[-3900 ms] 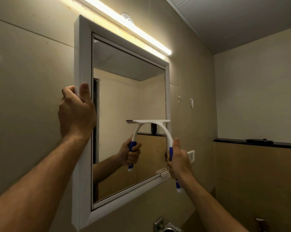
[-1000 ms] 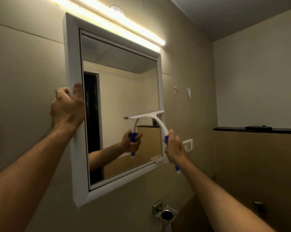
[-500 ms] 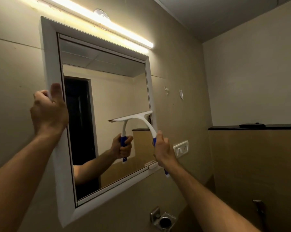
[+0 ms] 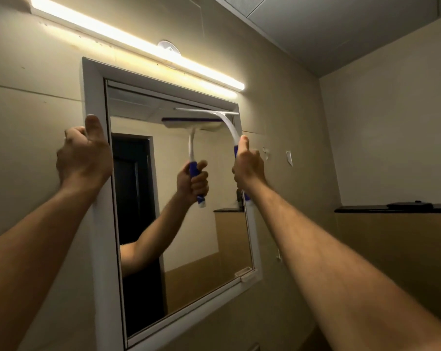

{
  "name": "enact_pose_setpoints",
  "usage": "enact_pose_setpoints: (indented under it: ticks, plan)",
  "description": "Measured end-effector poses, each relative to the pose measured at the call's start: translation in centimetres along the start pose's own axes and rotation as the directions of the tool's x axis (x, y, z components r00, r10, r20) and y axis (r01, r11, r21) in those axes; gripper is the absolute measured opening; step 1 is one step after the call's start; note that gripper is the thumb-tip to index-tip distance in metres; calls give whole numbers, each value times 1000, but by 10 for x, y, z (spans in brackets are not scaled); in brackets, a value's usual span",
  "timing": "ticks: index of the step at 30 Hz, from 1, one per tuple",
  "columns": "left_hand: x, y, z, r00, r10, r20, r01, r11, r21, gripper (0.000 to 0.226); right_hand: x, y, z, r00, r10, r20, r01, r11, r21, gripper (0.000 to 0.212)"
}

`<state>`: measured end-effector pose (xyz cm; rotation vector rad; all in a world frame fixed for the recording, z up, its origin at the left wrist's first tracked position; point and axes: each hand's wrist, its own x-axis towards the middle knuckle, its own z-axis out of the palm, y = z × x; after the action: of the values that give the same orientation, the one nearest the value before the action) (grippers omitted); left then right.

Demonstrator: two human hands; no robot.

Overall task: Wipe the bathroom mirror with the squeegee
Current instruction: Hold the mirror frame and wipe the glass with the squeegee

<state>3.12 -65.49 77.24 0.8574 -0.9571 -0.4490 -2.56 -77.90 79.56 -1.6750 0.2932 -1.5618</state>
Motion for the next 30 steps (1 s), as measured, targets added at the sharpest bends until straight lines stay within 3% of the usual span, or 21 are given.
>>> enact_pose_setpoints:
  ticks: [1, 2, 3, 7, 11, 15, 20, 24, 27, 30]
  plan:
    - [12, 0, 8, 988, -67, 138, 81, 992, -99, 24, 8, -4, 4, 1000, 4, 14, -4, 1000, 3, 61]
    - [16, 3, 12, 982, -80, 173, 104, 985, -135, 22, 11, -5, 8, 999, 19, 29, -19, 1000, 4, 62]
    - [20, 4, 15, 984, -54, 172, 76, 989, -124, 23, 11, -2, 11, 998, 38, 42, -39, 999, 6, 63]
    - [14, -15, 11, 967, -156, 203, 200, 955, -218, 44, -6, 28, 14, 993, 114, 37, -115, 993, 10, 62]
    - [14, -18, 2, 958, -144, 247, 209, 943, -260, 23, -12, 31, 16, 990, 143, -14, -142, 987, 76, 62]
    - [26, -1, 2, 969, -95, 229, 158, 948, -276, 42, 3, 1, 19, 995, 97, -29, -92, 983, 160, 59]
    - [23, -13, 3, 963, -123, 238, 185, 947, -261, 26, -10, 12, 22, 989, 136, 65, -145, 975, 166, 56]
    - [11, -38, -7, 960, -207, 190, 255, 926, -279, 45, -43, 50, 18, 988, 147, 56, -152, 983, 101, 58]
    - [2, -50, -17, 955, -244, 168, 281, 925, -257, 45, -64, 69, 11, 987, 155, 50, -158, 986, 52, 59]
    - [7, -45, -21, 956, -216, 200, 266, 924, -274, 42, -61, 61, 7, 984, 174, 34, -177, 978, 112, 59]
